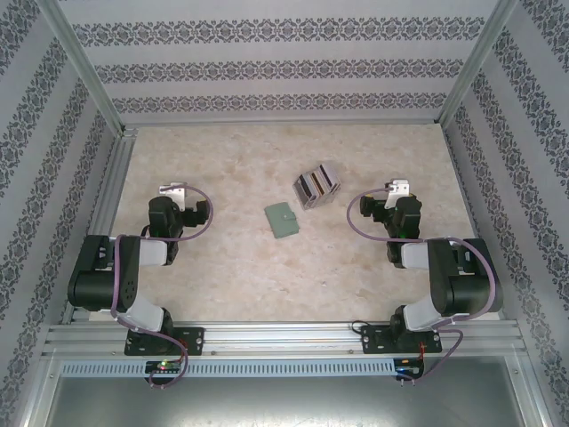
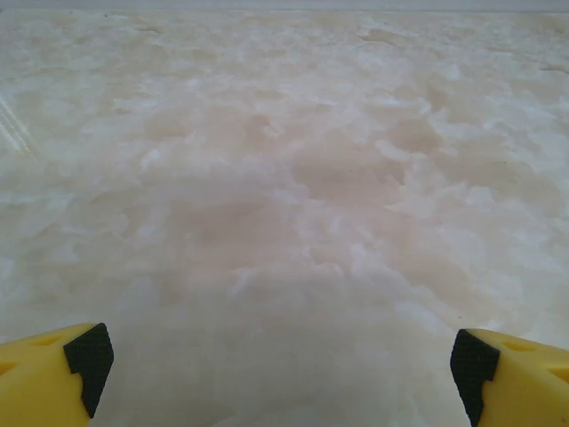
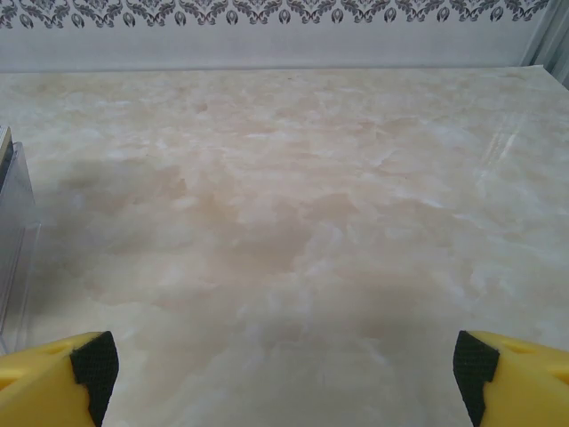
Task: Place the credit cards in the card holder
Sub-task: Open the button on the card holder.
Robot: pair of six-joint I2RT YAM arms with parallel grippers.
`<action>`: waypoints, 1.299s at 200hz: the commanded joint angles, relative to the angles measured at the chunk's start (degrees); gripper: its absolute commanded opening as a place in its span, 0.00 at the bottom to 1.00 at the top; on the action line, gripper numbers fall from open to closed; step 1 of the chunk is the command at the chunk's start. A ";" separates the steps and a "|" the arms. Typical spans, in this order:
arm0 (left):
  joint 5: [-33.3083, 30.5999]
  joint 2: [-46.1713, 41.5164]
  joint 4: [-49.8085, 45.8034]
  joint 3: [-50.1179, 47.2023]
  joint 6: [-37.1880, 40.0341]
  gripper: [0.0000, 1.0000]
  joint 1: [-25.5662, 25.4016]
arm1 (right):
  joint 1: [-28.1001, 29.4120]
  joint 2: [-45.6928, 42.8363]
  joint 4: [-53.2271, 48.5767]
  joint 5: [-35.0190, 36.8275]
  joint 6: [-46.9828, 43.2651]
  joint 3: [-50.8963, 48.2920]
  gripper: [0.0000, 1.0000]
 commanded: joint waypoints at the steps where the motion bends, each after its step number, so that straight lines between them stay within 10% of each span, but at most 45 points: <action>1: 0.82 0.42 2.97 -0.46 1.37 0.99 0.50 | 0.74 -0.04 0.01 0.60 -0.37 1.31 0.98; 169: 0.47 0.42 3.01 -0.37 1.25 0.99 0.50 | 0.66 -0.17 -0.03 1.38 0.06 1.29 0.98; 260: -9.26 -12.70 -22.47 7.61 -7.44 0.99 0.43 | 0.11 -19.87 -22.79 8.62 12.53 5.25 0.98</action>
